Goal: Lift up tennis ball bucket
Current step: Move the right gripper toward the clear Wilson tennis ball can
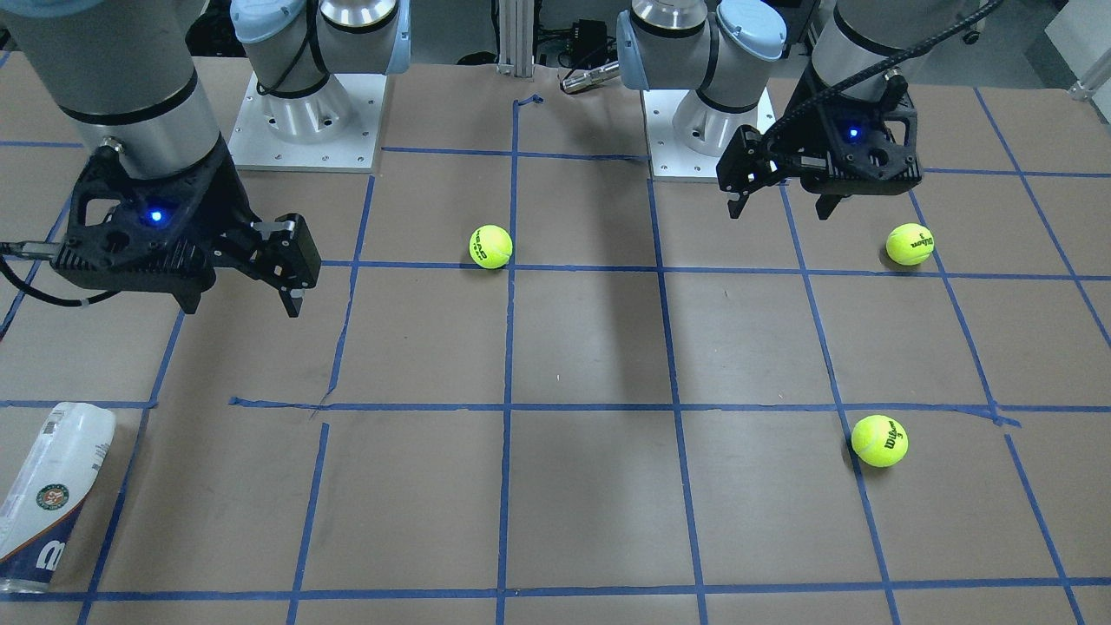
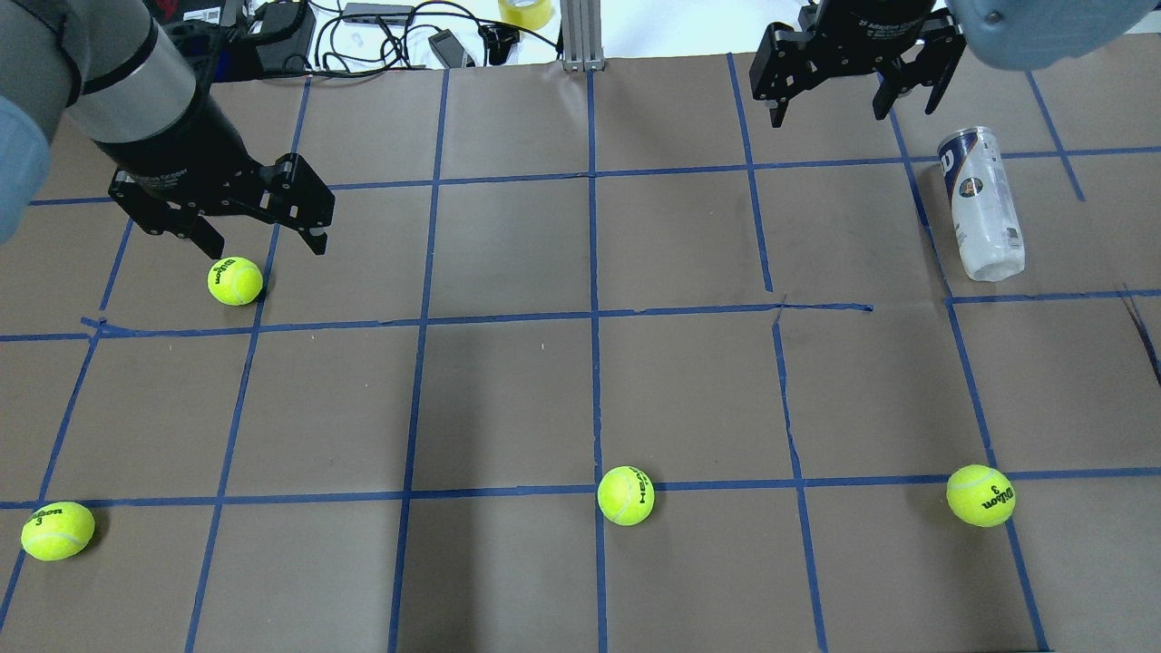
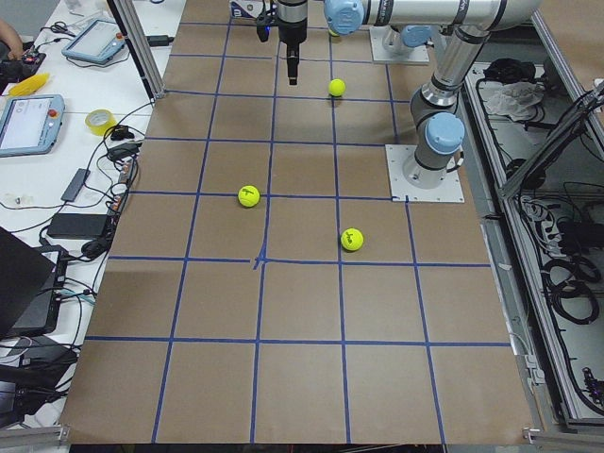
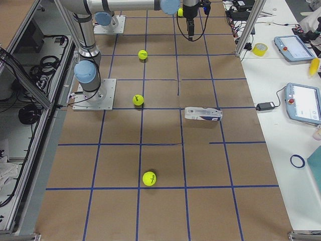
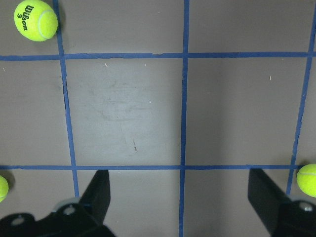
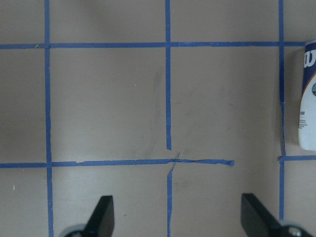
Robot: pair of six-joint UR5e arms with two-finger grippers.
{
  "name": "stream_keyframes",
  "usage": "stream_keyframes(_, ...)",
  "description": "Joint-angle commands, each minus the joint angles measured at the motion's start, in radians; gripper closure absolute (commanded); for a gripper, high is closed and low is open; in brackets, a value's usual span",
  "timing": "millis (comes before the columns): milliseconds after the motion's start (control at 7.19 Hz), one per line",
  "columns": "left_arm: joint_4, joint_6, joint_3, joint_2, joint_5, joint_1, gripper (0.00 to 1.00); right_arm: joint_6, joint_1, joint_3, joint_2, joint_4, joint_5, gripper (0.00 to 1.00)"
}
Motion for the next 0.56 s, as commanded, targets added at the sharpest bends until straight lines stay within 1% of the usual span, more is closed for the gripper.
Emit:
stream_keyframes(0,0.000,0.001,0.001,0.000,0.001,0.000,0.00,-0.006,-0.124,-0.007,0.102,-0.073,-0.026,0.09)
stream_keyframes(139,0.001,-0.001,-0.001,0.000,0.001,0.000,0.00,-0.018,-0.199,-0.016,0.133,-0.123,-0.018,0.09)
stream_keyframes(278,0.000,-0.001,0.001,0.002,0.002,0.000,0.00,-0.092,-0.265,-0.016,0.189,-0.243,-0.030,0.05)
stream_keyframes(417,0.003,0.001,0.001,0.002,0.002,0.000,0.00,-0.169,-0.356,-0.011,0.267,-0.334,-0.026,0.00)
